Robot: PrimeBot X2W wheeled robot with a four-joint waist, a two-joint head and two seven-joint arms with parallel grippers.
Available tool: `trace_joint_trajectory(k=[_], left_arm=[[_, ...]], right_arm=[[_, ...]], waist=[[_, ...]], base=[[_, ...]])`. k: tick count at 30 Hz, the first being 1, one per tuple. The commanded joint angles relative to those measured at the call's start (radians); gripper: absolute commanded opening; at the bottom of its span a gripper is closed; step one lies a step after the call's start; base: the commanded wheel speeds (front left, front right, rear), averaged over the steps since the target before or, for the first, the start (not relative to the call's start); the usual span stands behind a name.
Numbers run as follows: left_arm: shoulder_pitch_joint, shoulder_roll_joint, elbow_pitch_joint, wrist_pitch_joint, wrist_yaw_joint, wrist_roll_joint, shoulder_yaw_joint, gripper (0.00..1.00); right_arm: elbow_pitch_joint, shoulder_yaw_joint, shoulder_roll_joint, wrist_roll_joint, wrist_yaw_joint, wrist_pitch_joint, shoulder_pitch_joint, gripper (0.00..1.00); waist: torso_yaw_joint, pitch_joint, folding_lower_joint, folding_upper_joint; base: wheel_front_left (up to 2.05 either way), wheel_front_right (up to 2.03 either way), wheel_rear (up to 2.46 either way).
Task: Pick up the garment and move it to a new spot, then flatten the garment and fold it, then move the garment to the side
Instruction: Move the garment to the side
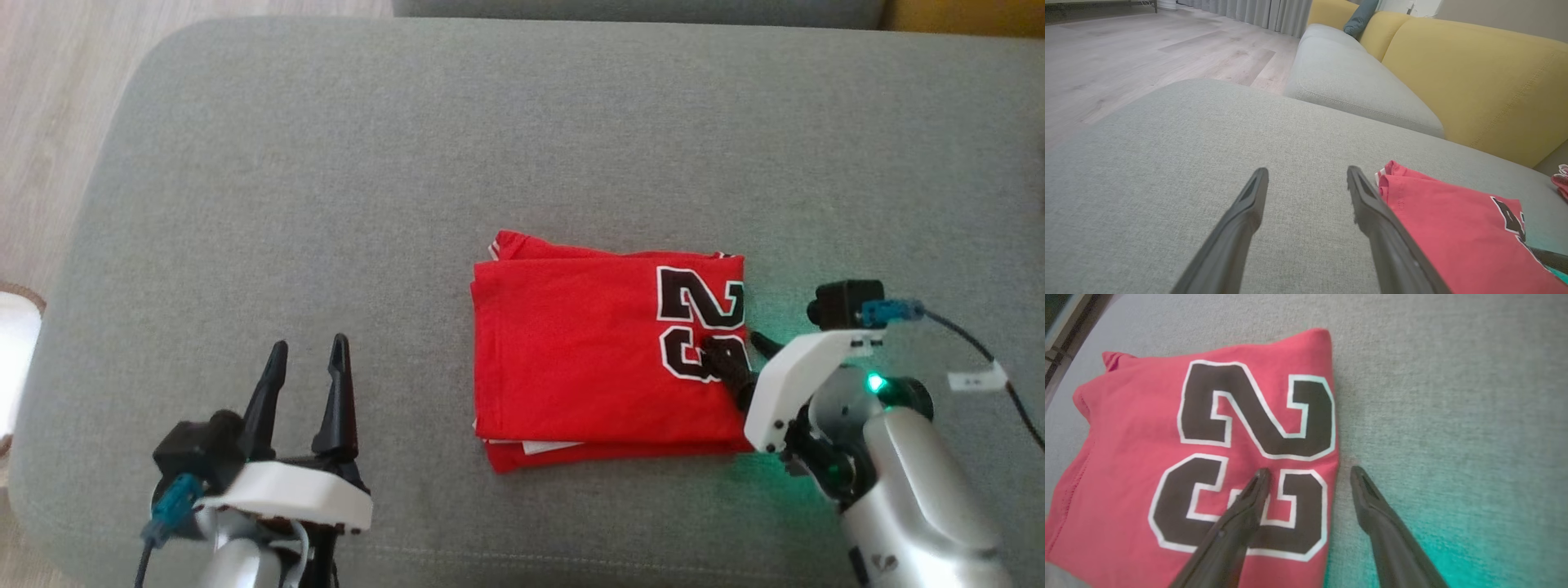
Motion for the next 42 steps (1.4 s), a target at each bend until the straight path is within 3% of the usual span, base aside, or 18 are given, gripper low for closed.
trace_joint_trajectory(k=[1,2,3,4,7,16,26,33,37,42], left_arm=[[-0.042,-0.003,-0.031,-0.012,-0.002,-0.004,0.035,1.00],[-0.043,-0.003,-0.031,-0.012,-0.002,-0.003,0.035,1.00],[-0.044,-0.003,-0.031,-0.012,-0.003,-0.003,0.036,1.00],[-0.045,-0.004,-0.031,-0.012,-0.003,-0.003,0.037,1.00],[-0.047,-0.004,-0.034,-0.012,0.000,-0.004,0.038,1.00],[-0.048,-0.004,-0.059,-0.012,-0.001,0.013,0.043,1.00],[-0.073,0.001,-0.094,-0.012,-0.015,0.057,0.046,1.00],[-0.121,0.023,-0.089,-0.011,-0.032,0.081,0.028,1.00],[-0.140,0.028,-0.084,-0.005,-0.037,0.087,0.015,1.00],[-0.144,0.027,-0.078,-0.005,-0.039,0.087,0.003,1.00]], right_arm=[[-0.023,0.033,-0.004,0.018,0.007,0.023,-0.043,1.00],[-0.021,0.042,-0.007,0.029,0.007,0.041,-0.044,1.00],[-0.020,0.051,-0.009,0.042,0.007,0.054,-0.045,0.80],[-0.020,0.059,-0.011,0.054,0.007,0.065,-0.046,0.48],[-0.022,0.078,-0.023,0.077,0.007,0.069,-0.054,0.00],[-0.043,0.010,-0.049,0.052,0.007,-0.058,-0.106,0.00],[-0.136,-0.087,-0.094,0.022,0.007,-0.079,-0.151,0.00],[-0.167,-0.097,-0.079,0.009,0.007,-0.084,-0.190,0.00],[-0.158,-0.087,-0.068,-0.002,0.007,-0.093,-0.222,0.00],[-0.142,-0.085,-0.073,-0.014,0.007,-0.100,-0.246,0.00]], waist=[[0.006,0.006,0.0000,0.0000],[0.008,0.008,0.0000,0.0000],[0.009,0.009,0.0000,0.0000],[0.009,0.011,0.0000,0.0000],[0.004,0.013,0.0000,0.0000],[-0.077,0.035,0.0000,0.0000],[-0.316,0.114,0.0000,0.0000],[-0.459,0.168,0.0000,0.0000],[-0.482,0.179,0.0000,0.0000],[-0.463,0.174,0.0000,0.0000]], base=[[0.00,0.00,0.00],[0.00,0.00,0.00],[0.00,0.00,0.00],[0.00,0.00,0.00],[0.00,0.00,0.00],[0.00,0.00,0.00],[0.00,0.00,0.00],[0.00,0.00,0.00],[0.00,0.00,0.00],[0.00,0.00,0.00]])
